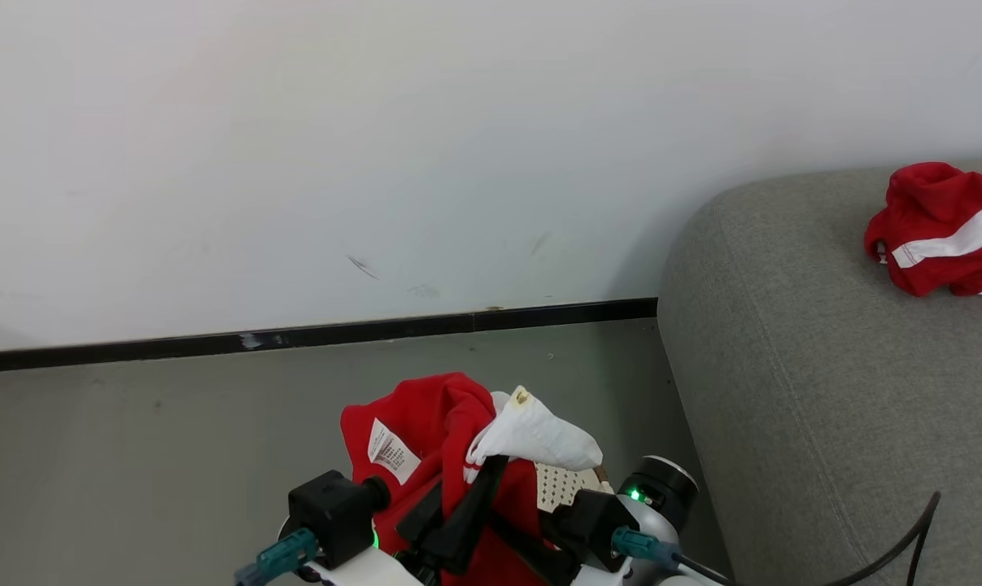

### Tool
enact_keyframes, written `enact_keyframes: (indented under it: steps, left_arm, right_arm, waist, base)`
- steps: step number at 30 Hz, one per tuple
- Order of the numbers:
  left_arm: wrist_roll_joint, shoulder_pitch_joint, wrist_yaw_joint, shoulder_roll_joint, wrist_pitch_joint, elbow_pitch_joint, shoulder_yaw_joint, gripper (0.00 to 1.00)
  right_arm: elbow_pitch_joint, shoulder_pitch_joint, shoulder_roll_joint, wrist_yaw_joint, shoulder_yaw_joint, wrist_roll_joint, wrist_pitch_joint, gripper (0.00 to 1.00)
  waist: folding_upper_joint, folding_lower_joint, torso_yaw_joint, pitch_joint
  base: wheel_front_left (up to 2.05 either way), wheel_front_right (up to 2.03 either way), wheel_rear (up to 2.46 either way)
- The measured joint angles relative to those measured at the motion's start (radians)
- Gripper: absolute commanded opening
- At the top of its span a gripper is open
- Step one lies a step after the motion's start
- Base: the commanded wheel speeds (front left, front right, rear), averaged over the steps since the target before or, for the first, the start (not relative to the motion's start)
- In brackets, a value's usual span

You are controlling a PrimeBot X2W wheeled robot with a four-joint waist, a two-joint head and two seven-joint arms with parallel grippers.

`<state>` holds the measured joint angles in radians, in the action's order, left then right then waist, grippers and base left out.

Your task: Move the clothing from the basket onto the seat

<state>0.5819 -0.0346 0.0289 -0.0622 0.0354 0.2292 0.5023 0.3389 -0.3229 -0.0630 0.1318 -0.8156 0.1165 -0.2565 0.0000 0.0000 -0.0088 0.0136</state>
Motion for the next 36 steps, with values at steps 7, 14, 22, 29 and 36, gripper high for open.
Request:
enact_keyframes:
  steps: [7,14,22,29,36]
  left_arm:
    - [-0.003,0.0,-0.019,0.0,-0.001,0.0,-0.019,0.67]
    - [-0.024,0.001,-0.019,-0.014,-0.002,-0.011,-0.02,1.0]
    - [-0.06,0.003,-0.016,-0.045,-0.025,-0.028,-0.014,1.0]
    - [-0.076,0.009,-0.007,-0.053,-0.065,-0.042,-0.011,1.0]
    - [-0.076,0.013,0.003,-0.051,-0.09,-0.061,-0.005,1.0]
  right_arm:
    - [-0.001,-0.011,0.0,0.0,-0.002,0.03,0.0,0.0]
    - [-0.009,-0.011,-0.001,0.0,0.051,0.042,0.0,0.0]
    - [-0.026,-0.011,-0.033,0.0,0.122,0.042,0.0,0.0]
    - [-0.061,-0.008,-0.047,0.0,0.185,0.039,0.0,0.0]
    - [-0.087,0.005,-0.068,0.0,0.231,0.023,0.0,0.0]
  waist:
    - [0.0,0.0,-0.004,-0.001]
    - [0.0,0.0,-0.015,-0.003]
    - [0.0,0.0,-0.032,-0.005]
    - [0.0,0.0,-0.061,-0.01]
    - [0.0,0.0,-0.097,-0.014]
  base:
    - [0.0,0.0,0.0]
    - [0.0,0.0,0.0]
    - [0.0,0.0,0.0]
    - [0.0,0.0,0.0]
    - [0.0,0.0,0.0]
